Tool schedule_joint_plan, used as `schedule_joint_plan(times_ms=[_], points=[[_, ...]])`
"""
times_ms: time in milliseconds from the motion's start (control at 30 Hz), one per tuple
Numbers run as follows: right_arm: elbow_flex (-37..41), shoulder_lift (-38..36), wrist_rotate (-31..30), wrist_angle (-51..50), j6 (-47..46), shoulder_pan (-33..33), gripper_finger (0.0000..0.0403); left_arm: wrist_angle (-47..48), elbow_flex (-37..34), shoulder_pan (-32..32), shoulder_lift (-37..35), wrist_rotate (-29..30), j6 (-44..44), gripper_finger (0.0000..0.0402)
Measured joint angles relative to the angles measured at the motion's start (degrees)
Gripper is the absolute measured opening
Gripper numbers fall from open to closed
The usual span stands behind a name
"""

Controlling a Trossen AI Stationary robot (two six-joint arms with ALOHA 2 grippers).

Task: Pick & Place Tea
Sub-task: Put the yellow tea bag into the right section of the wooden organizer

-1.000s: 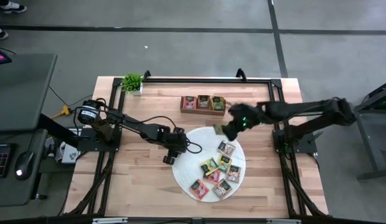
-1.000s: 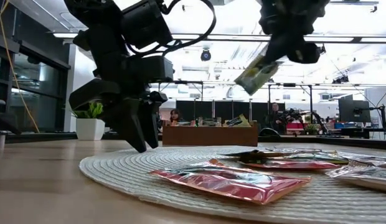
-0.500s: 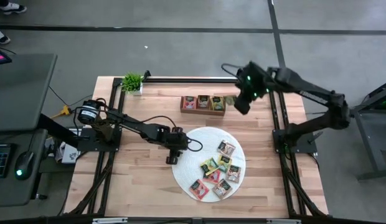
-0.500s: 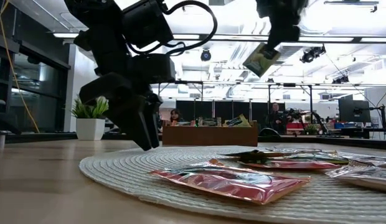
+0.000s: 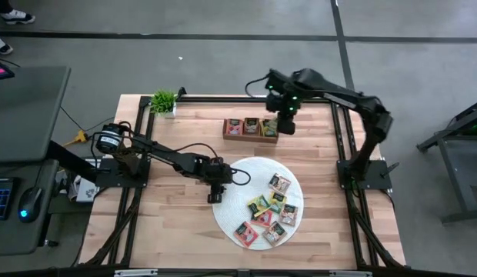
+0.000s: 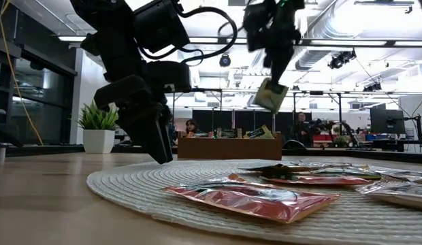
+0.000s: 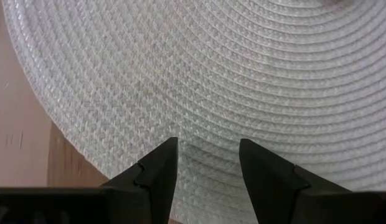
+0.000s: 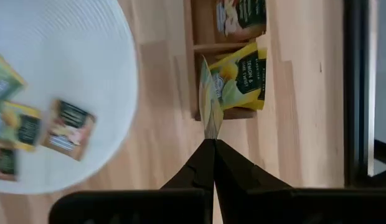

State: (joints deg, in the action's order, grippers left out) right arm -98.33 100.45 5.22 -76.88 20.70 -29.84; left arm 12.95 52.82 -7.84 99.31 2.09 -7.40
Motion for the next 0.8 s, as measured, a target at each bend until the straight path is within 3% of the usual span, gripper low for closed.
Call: schedule_joint_plan(times_ms=[333, 800], points=[[-0.57, 8.39, -5.93, 1.88, 3.38, 0.60, 0.0000, -0.02, 0.00, 0.00, -0.02, 0.04, -0.69, 0.0168], [-0.51, 8.59, -3.49, 5.21, 3.48, 0.60, 0.0000, 0.00, 0.02, 0.00, -0.04, 0.65, -1.05, 0.0168]])
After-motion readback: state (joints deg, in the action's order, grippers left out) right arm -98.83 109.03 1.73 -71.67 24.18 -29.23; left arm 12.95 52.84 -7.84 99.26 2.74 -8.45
